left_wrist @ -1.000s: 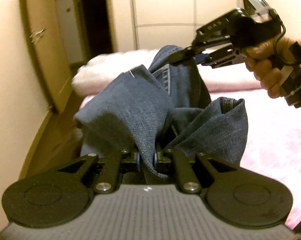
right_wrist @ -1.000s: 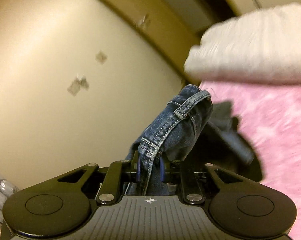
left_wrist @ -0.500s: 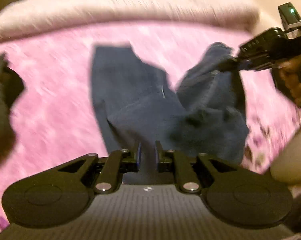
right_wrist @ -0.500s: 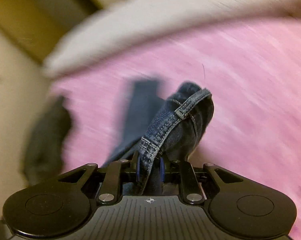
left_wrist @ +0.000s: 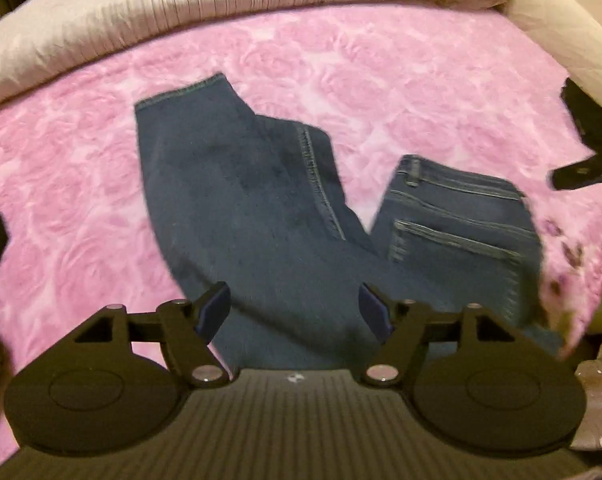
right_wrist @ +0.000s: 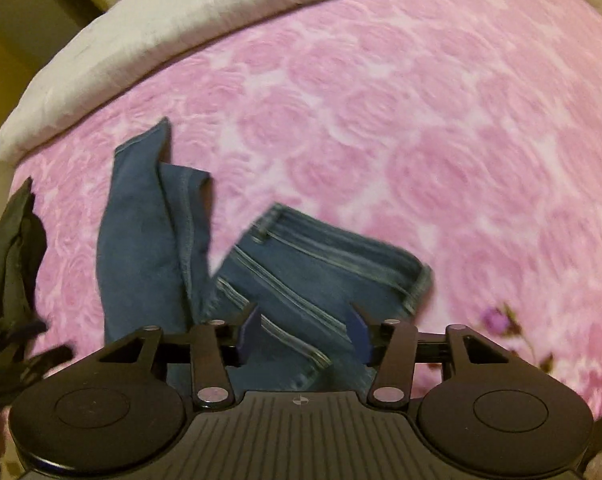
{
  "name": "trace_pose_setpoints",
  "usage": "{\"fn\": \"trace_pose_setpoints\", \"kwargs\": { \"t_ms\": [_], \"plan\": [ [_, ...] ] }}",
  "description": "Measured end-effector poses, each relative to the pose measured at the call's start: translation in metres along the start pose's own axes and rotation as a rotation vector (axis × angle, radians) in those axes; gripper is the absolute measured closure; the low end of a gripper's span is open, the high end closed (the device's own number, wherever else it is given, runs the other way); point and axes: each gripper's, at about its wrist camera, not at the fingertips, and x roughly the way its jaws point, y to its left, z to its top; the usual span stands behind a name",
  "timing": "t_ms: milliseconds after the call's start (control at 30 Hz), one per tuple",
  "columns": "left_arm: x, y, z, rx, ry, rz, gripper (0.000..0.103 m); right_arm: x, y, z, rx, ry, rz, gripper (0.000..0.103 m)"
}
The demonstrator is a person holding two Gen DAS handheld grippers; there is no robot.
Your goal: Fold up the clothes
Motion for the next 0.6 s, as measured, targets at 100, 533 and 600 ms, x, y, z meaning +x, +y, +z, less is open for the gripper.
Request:
{"fn": "trace_pose_setpoints", "kwargs": {
  "t_ms": [100,533,600],
  "plan": [
    [0.051,0.025,0.016,-0.032,0.076,0.061,0.036,0.017,0.016,0.008,-0.058,-0.014,0.026,0.044],
    [0.064,0.123,0.034,-0.208,-0.006,-0.071,0.034,0.223,0.097,0.060,-0.233,0.071,0.299,0.025],
    [0.057,0.138,0.030,-0.264,-0.008,-0.094,0.033,0.254,0.106,0.064,-0.227,0.098,0.328,0.026]
  ]
}}
